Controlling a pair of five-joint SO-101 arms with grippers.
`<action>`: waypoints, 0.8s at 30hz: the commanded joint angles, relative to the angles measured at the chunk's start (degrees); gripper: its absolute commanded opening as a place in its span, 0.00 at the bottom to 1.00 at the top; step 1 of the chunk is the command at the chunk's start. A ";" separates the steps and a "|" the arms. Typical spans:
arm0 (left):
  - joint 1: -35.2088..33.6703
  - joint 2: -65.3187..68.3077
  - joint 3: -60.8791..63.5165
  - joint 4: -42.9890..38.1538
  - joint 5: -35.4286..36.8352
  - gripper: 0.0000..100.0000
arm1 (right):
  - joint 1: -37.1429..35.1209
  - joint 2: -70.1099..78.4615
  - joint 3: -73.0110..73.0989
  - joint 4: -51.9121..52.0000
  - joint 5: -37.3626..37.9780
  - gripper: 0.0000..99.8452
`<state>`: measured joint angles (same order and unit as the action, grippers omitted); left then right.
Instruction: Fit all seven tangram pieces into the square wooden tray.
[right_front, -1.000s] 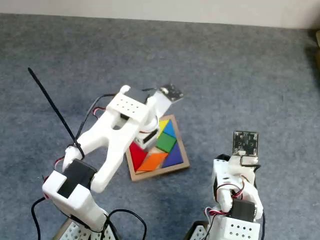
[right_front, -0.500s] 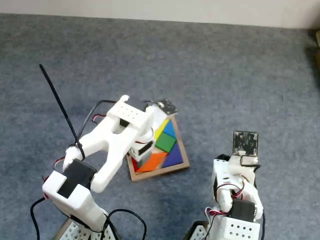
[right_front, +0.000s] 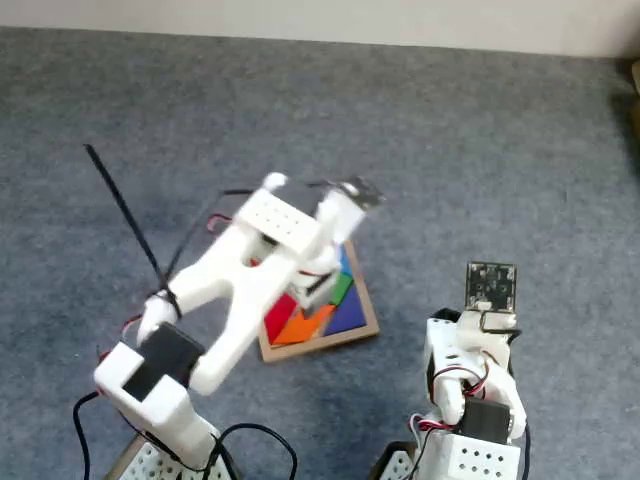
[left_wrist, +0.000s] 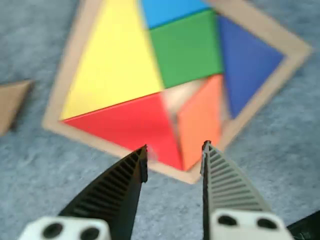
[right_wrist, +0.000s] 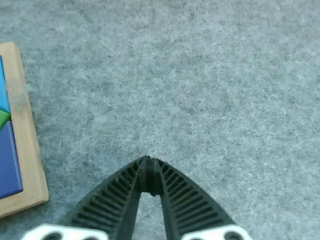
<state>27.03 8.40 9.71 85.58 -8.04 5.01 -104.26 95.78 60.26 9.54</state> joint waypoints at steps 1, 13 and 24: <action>1.80 -1.10 -2.24 0.97 2.20 0.19 | 0.48 -0.40 8.13 -1.10 -0.26 0.01; 2.24 11.03 -1.27 -3.78 4.31 0.19 | 0.48 -0.40 8.13 -1.01 -0.26 0.01; 5.23 11.82 -1.36 -4.75 7.12 0.19 | 0.48 -0.40 8.13 -1.01 -0.26 0.01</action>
<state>29.23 20.53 9.45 81.98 -2.15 5.01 -104.26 95.78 60.26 9.54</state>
